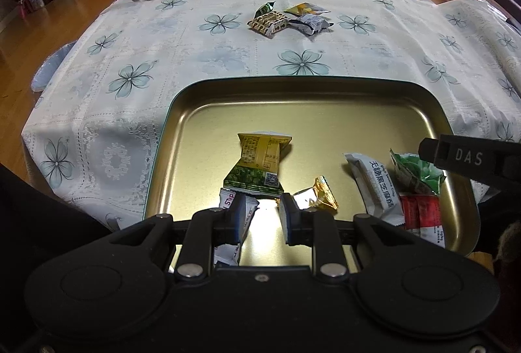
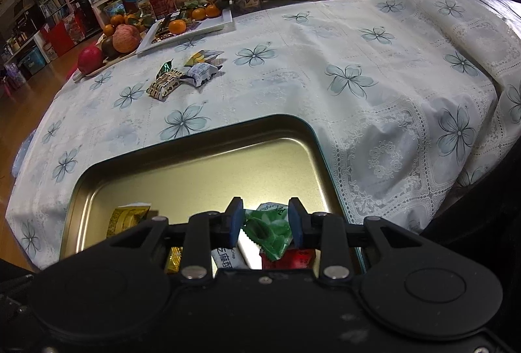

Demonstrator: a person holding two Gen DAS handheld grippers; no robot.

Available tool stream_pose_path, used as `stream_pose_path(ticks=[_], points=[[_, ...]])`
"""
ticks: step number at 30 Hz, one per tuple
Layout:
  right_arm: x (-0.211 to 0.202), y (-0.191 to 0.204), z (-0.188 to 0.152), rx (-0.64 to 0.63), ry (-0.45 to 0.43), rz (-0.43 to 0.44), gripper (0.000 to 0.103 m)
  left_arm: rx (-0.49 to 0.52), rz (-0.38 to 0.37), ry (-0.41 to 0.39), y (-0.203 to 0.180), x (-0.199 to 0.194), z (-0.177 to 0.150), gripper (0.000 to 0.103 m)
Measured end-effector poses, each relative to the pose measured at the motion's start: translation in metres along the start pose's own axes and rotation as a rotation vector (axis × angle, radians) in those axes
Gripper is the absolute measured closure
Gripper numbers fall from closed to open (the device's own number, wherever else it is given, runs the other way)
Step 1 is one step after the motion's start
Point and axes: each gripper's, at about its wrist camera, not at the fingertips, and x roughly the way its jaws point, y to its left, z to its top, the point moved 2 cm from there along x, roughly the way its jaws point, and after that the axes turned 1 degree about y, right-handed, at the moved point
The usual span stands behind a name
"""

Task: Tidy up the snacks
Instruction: 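Open the left tool to drop the gold candy while the right drops the green packet, then raise both open tools up away from the gold tray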

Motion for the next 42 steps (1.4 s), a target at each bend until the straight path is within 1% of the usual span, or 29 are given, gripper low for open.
stream_pose_path(ticks=[19, 21, 22, 23, 31, 36, 38, 42], points=[[-0.001, 0.005, -0.002, -0.027, -0.002, 0.003, 0.070, -0.027, 0.024, 0.001, 0.006, 0.001, 0.000, 0.070], [-0.002, 0.006, -0.002, -0.034, -0.009, -0.001, 0.066, -0.033, 0.028, -0.002, 0.007, 0.001, 0.001, 0.070], [-0.003, 0.007, -0.002, -0.038, -0.015, -0.005, 0.062, -0.036, 0.029, -0.004, 0.007, 0.001, 0.001, 0.070], [-0.004, 0.007, -0.002, -0.040, -0.021, -0.008, 0.061, -0.038, 0.030, -0.006, 0.008, 0.000, 0.001, 0.070], [-0.005, 0.007, -0.001, -0.036, -0.033, -0.006, 0.057, -0.058, 0.048, -0.035, 0.011, -0.003, 0.003, 0.070], [-0.009, 0.009, -0.001, -0.036, -0.070, -0.002, 0.051, -0.061, 0.052, -0.059, 0.010, -0.006, 0.004, 0.070], [-0.011, 0.012, -0.001, -0.053, -0.085, -0.004, 0.046, -0.059, 0.053, -0.071, 0.010, -0.007, 0.004, 0.070], [-0.016, 0.013, -0.001, -0.051, -0.115, 0.013, 0.045, -0.065, 0.060, -0.093, 0.010, -0.009, 0.005, 0.070]])
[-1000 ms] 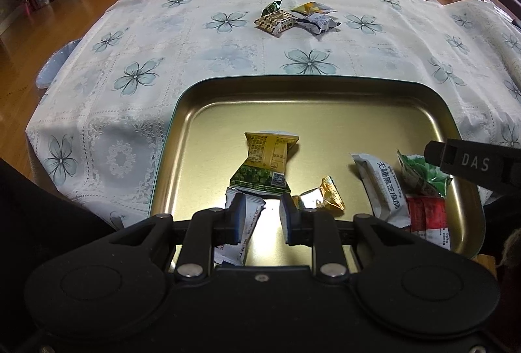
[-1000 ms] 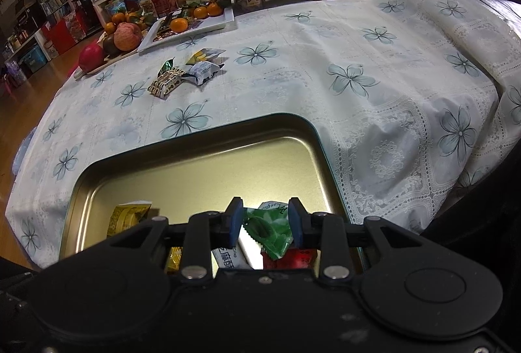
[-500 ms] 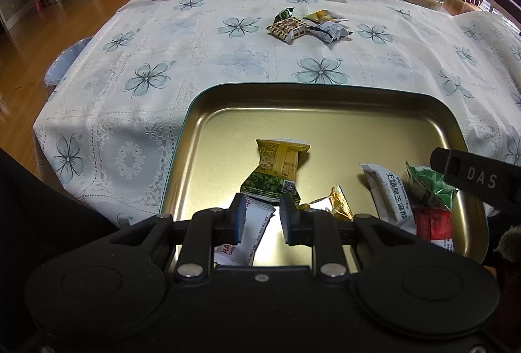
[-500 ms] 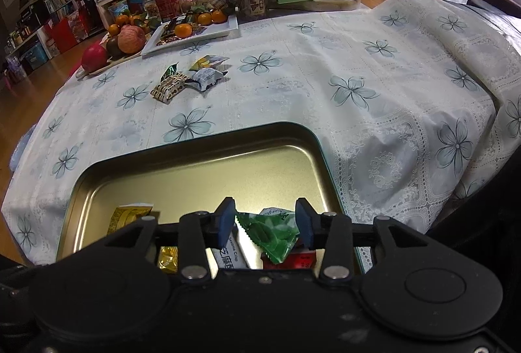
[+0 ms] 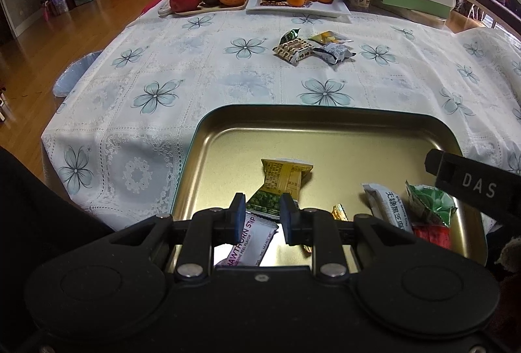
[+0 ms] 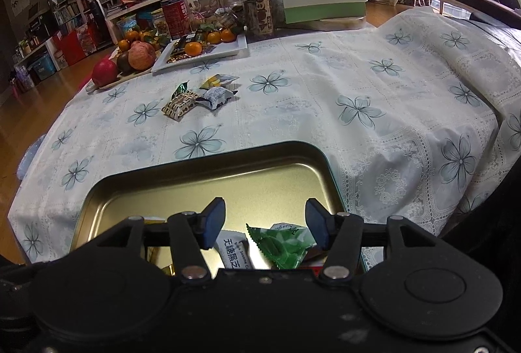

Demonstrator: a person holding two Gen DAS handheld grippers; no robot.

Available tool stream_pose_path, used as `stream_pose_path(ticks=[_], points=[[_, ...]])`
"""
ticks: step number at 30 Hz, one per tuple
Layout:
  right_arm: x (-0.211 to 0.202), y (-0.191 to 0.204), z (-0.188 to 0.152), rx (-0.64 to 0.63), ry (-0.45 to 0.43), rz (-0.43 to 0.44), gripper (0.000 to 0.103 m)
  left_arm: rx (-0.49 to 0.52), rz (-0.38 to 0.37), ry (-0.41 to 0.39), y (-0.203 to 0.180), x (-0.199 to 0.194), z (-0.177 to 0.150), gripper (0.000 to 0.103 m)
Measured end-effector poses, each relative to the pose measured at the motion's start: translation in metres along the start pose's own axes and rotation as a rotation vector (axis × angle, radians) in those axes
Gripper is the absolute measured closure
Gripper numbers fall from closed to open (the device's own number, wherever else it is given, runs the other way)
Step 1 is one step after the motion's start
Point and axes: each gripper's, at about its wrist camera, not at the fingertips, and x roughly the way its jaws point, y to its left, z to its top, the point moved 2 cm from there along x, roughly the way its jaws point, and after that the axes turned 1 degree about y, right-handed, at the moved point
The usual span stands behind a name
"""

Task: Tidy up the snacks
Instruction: 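Raise both open tools up away from the gold tray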

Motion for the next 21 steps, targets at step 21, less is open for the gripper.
stream_pose_path(ticks=[21], points=[[-0.003, -0.006, 0.008, 0.114, -0.064, 0.160, 0.035, -0.015, 0.016, -0.067, 0.000, -0.007, 0.013, 0.070]])
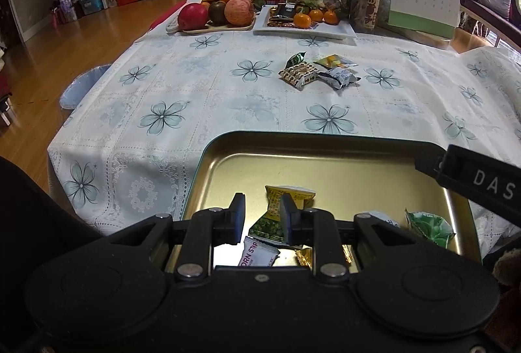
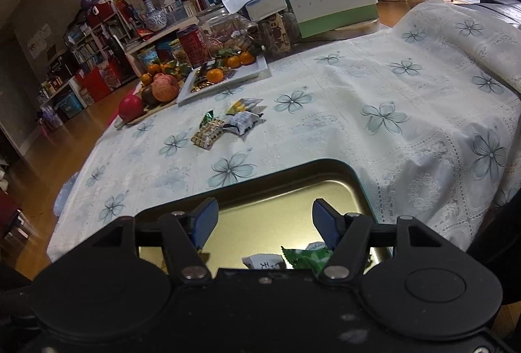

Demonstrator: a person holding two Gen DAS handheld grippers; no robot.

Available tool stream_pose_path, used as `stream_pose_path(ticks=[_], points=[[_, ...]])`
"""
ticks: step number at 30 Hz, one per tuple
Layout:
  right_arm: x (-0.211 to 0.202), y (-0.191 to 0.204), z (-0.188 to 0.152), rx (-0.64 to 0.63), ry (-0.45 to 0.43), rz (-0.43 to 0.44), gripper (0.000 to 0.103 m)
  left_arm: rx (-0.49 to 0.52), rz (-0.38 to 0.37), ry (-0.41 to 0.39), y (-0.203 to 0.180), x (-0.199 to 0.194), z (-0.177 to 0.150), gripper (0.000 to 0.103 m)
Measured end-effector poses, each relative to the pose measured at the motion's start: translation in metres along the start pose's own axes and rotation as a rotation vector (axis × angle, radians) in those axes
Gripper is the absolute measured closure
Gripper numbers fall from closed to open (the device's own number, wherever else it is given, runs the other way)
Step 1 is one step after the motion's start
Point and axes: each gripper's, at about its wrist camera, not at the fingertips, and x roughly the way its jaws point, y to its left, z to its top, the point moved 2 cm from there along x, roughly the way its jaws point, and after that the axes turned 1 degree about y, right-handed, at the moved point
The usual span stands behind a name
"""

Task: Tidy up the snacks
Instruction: 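Raise both open tools up away from the gold tray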

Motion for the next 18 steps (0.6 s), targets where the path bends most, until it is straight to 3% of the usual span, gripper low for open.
stream_pose_path(ticks=[7, 11, 15, 18], points=[[0.004, 0.010, 0.010, -0.050, -0.016, -0.059, 0.034, 0.013, 0.004, -0.035, -0.003, -0.006, 0.015, 0.070], [0.007, 0.011, 0.022, -0.022, -0.015, -0.043, 0.025, 0.013, -0.002, -0.058, -0.001, -0.005, 0.031, 0.069], [0.015, 0.018, 0.039, -0.056, -0.021, -0.073, 0.025, 0.016, -0.048, -0.033, 0.003, 0.004, 0.051, 0.069], [0.030, 0.023, 0.052, -0.113, 0.052, -0.077, 0.025, -0.002, -0.063, -0.014, 0.007, 0.012, 0.067, 0.069]])
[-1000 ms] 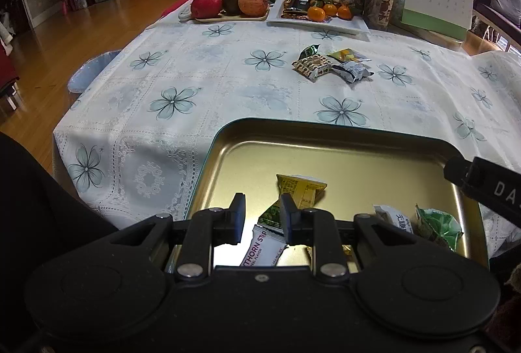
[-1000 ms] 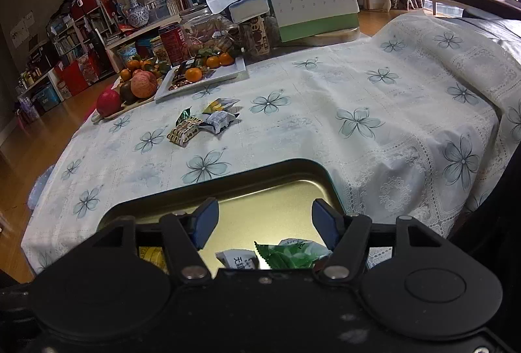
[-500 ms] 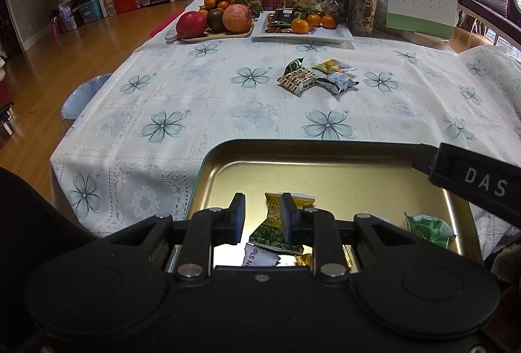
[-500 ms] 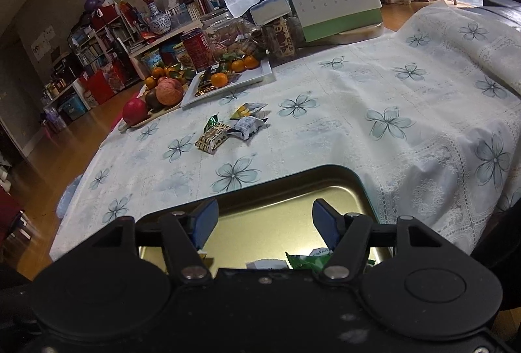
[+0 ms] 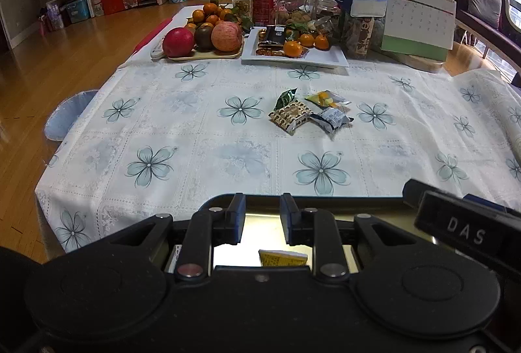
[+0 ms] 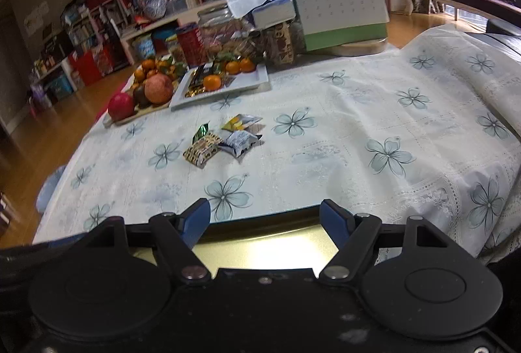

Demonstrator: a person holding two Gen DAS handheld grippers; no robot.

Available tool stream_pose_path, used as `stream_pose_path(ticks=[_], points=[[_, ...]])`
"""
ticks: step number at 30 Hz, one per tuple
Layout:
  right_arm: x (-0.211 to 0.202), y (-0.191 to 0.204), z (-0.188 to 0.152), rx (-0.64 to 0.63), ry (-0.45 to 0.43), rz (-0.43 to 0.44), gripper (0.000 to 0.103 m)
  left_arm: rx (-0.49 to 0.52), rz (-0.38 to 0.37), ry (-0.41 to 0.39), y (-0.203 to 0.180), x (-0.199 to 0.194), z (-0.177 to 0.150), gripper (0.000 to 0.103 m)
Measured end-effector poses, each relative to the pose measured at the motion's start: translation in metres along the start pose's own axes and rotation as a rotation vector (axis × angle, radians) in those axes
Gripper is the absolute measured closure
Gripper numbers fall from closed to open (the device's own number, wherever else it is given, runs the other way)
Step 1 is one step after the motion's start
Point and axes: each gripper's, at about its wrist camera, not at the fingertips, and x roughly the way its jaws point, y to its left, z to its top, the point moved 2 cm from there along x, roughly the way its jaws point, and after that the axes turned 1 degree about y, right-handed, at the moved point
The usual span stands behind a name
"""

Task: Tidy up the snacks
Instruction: 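Raise both open tools up away from the gold tray, then move both tools toward the snack pile on the tablecloth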

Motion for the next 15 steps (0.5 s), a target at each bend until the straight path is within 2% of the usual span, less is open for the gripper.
stream_pose_path(ticks=[3, 10, 15], points=[[0.013, 0.005, 0.011, -0.058, 0.043, -0.004, 0.026, 0.004, 0.001, 0.005, 0.002, 0.007, 0.017, 0.070], [0.042, 0.005, 0.041, -0.057, 0.126, 0.063, 0.026, -0.006, 0.009, 0.031, 0.011, 0.030, 0.062, 0.070], [0.065, 0.005, 0.064, -0.105, 0.152, 0.011, 0.026, -0.021, 0.020, 0.054, 0.019, 0.054, 0.092, 0.069]])
